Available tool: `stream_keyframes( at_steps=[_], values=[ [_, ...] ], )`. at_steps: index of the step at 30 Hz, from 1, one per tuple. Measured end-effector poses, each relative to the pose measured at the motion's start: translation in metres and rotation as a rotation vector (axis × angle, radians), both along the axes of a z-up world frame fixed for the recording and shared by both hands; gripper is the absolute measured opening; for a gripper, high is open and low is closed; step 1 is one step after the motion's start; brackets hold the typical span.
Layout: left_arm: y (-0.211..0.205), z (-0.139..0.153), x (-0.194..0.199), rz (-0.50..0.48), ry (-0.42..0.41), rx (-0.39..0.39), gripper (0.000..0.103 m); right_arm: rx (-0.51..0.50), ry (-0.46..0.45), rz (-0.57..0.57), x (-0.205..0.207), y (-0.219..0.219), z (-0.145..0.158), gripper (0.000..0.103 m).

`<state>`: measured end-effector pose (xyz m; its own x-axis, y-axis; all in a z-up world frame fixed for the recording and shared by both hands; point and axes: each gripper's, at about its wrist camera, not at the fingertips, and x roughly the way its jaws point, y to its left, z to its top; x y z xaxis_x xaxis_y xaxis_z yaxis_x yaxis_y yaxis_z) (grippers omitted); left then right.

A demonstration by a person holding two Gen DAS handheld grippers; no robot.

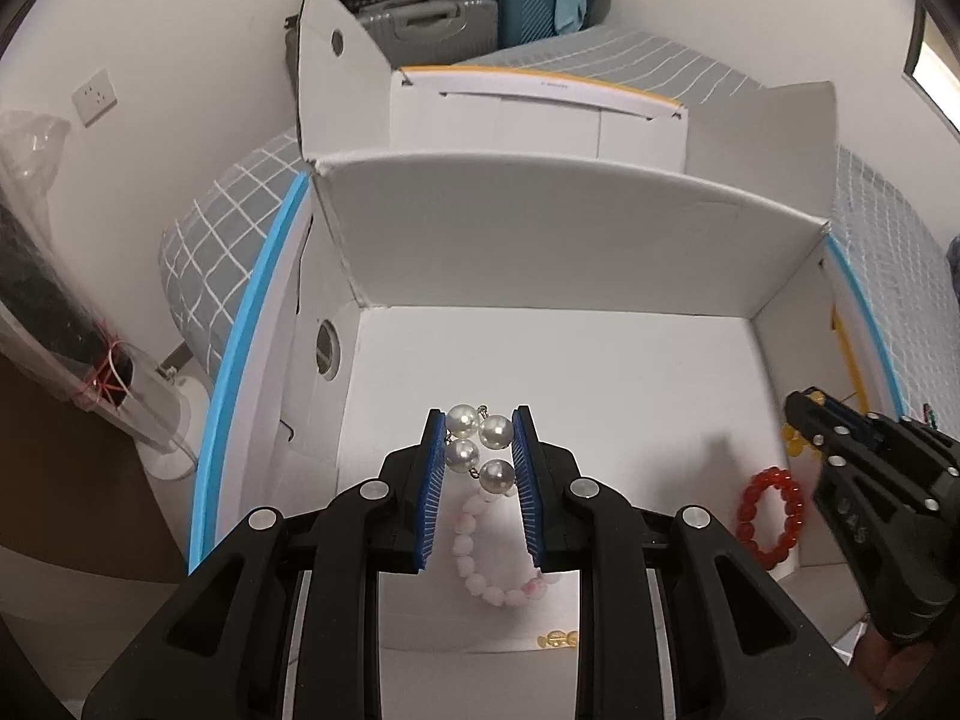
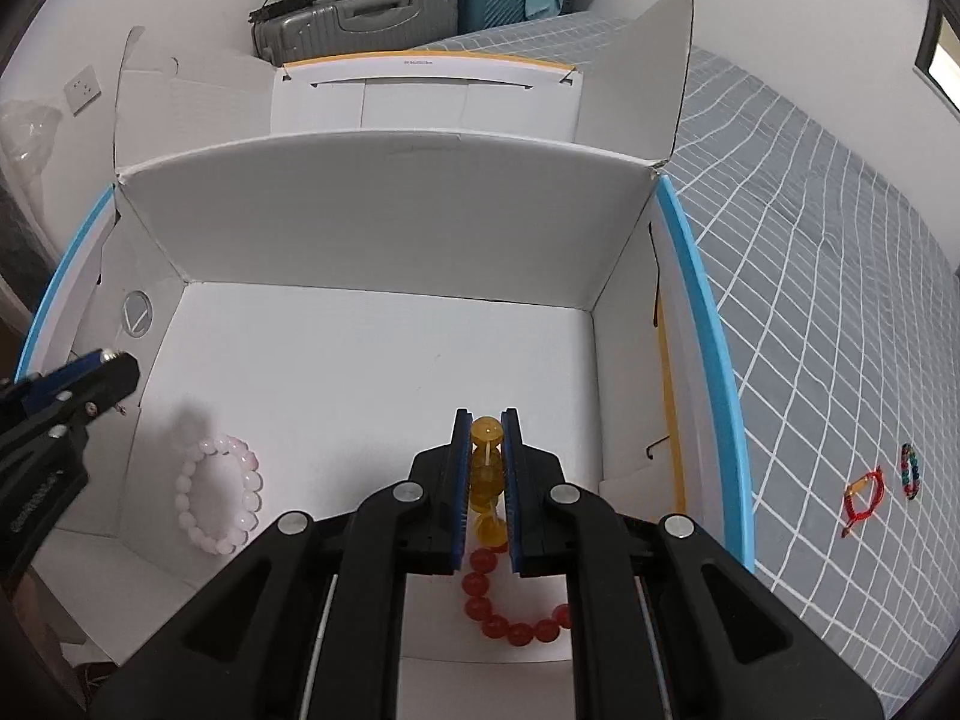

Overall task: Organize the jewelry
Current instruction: 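Open both tools to drop the pearls and amber beads into the box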

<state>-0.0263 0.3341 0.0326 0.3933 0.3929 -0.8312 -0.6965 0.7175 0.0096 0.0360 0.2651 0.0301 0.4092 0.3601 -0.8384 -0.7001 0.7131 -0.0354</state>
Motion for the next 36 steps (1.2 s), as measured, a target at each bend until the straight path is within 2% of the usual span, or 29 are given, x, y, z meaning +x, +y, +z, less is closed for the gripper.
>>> stream_keyframes(
  at_steps=[6,11,17,18,20,22,23,24,26,27,29,36],
  values=[
    [0.005,-0.008,0.002,0.008,0.020,-0.014,0.022,-0.008,0.029,-0.004,0.002,0.002,-0.003,0.009],
    [0.006,-0.011,0.003,0.005,0.025,-0.021,0.022,-0.001,0.018,0.003,0.001,0.001,-0.002,0.009],
    [0.002,-0.008,0.004,0.004,0.024,-0.002,0.024,0.012,0.030,0.013,0.002,0.000,0.000,0.011],
    [0.001,-0.007,0.004,0.003,0.024,-0.001,0.028,0.018,0.033,0.015,0.002,0.000,0.001,0.014],
    [-0.002,-0.005,0.004,0.002,0.018,0.003,0.041,0.034,0.022,0.014,0.001,-0.002,0.005,0.033],
    [-0.004,0.001,0.002,0.010,0.004,0.023,0.061,0.051,0.012,0.017,-0.001,-0.003,0.009,0.046],
    [-0.005,0.004,0.000,0.014,-0.006,0.031,0.065,0.055,0.010,0.020,-0.001,-0.003,0.011,0.052],
    [-0.005,0.007,-0.001,0.017,-0.013,0.036,0.072,0.064,0.006,0.023,-0.003,-0.004,0.012,0.056],
    [-0.004,0.012,-0.004,0.029,-0.030,0.047,0.083,0.095,-0.021,0.027,-0.006,-0.006,0.018,0.070],
    [-0.004,0.014,-0.005,0.036,-0.041,0.056,0.089,0.104,-0.035,0.026,-0.007,-0.006,0.020,0.072],
    [-0.002,0.018,-0.009,0.054,-0.057,0.075,0.092,0.115,-0.056,0.023,-0.009,-0.007,0.024,0.080],
    [-0.001,0.023,-0.012,0.066,-0.077,0.078,0.097,0.158,-0.071,0.004,-0.009,-0.016,0.035,0.095]
  ],
)
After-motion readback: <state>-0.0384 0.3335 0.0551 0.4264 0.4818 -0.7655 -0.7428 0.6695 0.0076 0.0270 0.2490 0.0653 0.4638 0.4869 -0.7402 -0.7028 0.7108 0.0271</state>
